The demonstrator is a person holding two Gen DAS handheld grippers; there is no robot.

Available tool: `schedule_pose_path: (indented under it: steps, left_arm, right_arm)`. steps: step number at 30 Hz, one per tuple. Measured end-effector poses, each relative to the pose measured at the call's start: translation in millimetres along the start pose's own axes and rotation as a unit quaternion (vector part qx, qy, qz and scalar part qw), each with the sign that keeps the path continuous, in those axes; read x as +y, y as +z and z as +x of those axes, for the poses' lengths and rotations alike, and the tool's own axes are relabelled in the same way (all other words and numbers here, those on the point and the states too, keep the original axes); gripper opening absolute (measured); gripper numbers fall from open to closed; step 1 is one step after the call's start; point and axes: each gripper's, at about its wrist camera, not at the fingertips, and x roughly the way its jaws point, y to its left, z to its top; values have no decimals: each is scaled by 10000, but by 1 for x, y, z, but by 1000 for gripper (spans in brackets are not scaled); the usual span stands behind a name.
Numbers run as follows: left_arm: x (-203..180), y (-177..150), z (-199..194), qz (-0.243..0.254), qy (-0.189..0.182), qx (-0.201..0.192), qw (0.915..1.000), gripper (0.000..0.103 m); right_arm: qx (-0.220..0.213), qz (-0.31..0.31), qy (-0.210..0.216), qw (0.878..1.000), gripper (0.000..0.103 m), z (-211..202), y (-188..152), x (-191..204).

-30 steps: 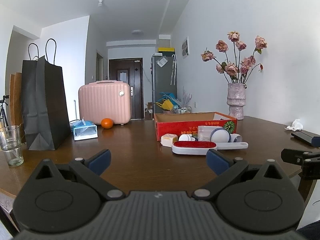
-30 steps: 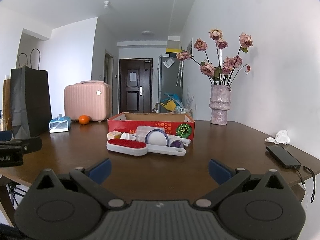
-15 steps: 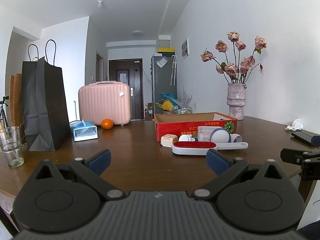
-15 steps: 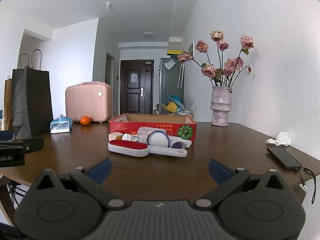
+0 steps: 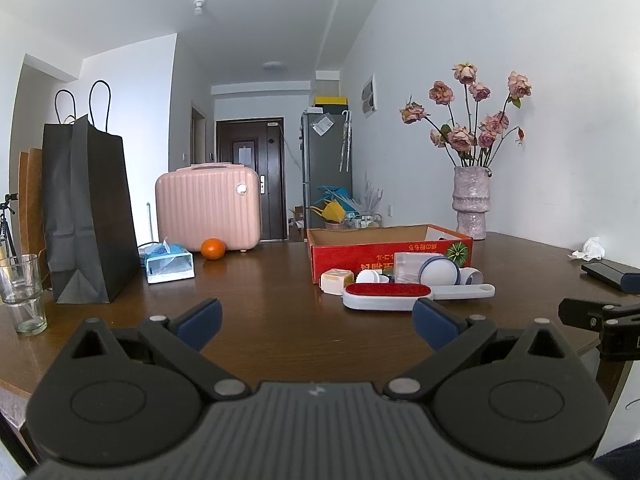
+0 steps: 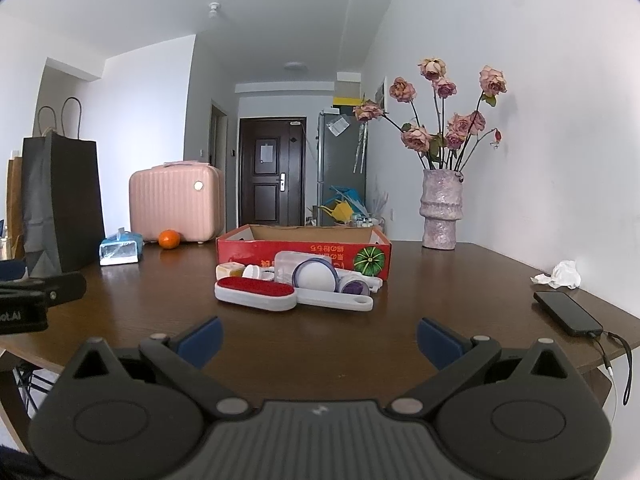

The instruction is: Organize rigid objects

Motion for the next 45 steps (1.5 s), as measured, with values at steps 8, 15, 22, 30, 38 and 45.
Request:
schedule_pose_path:
  steps: [8, 15, 22, 30, 38, 45]
  left_arm:
    - [0, -1, 1, 12, -14, -2, 10000, 103]
    - [0, -1, 0, 10, -12, -2, 10000, 103]
    - [0, -1, 0, 10, -10, -1, 10000, 103]
    - [0, -1, 1, 14, -25, -4, 10000, 103]
    - [0, 0, 51, 127, 150, 133, 9997, 103]
    - [-8, 13, 122, 141, -244, 750, 9968, 103]
  right_arm:
    - [-43, 12, 5, 10000, 103, -1, 0, 0]
    - [-41, 6, 16, 10000, 103, -2, 0, 0]
    - [-33, 6, 8, 10000, 103, -2, 0, 1]
    - [-31, 3, 13, 10000, 103, -1, 0, 1]
    - [-50, 62, -344, 9994, 103, 34, 3, -23]
    - [452, 489, -170, 9976, 103, 91, 16, -53]
